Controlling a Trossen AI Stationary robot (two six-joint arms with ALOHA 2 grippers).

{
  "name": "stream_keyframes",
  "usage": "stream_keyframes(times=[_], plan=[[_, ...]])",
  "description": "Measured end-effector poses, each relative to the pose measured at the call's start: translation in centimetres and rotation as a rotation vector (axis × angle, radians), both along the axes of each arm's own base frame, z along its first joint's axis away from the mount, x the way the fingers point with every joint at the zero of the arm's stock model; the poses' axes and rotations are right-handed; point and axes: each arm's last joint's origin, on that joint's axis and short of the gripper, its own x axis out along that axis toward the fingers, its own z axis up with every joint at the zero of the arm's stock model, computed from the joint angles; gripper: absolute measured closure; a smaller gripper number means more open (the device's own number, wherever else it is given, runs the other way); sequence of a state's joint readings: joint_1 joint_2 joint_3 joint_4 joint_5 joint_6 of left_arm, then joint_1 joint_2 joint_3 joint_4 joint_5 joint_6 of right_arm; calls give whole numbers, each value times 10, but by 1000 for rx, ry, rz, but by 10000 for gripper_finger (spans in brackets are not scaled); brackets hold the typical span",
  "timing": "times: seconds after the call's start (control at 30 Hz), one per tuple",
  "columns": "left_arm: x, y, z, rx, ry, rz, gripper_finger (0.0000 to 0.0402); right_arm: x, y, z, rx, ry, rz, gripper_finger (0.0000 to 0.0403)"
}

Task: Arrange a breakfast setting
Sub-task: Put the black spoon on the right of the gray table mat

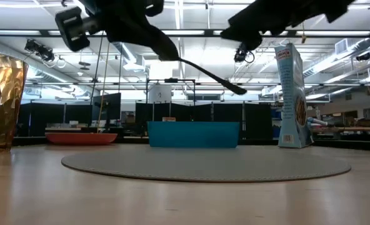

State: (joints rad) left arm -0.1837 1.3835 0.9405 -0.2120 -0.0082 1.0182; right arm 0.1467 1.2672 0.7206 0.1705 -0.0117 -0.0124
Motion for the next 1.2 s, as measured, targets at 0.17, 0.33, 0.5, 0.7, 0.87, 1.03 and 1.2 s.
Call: stream_keyframes(times=[0.17,0.33,0.5,0.7,0.87,1.03,1.2], plan=[[9,-5,-14,114,13,-25,386,27,0,-5,-8,120,75,209],[14,-9,-24,215,26,-22,385,44,-3,-22,-19,191,115,218],[16,-9,-27,219,26,-24,385,55,-6,-41,-65,227,99,226],[17,-9,-27,237,18,-36,384,61,-9,-51,-120,232,32,229],[17,-9,-26,255,15,-50,384,64,-13,-53,-96,228,15,233],[17,-9,-26,281,15,-53,384,65,-17,-48,-54,196,34,247],[18,-9,-26,280,7,-52,384,65,-18,-51,-24,219,43,274]])
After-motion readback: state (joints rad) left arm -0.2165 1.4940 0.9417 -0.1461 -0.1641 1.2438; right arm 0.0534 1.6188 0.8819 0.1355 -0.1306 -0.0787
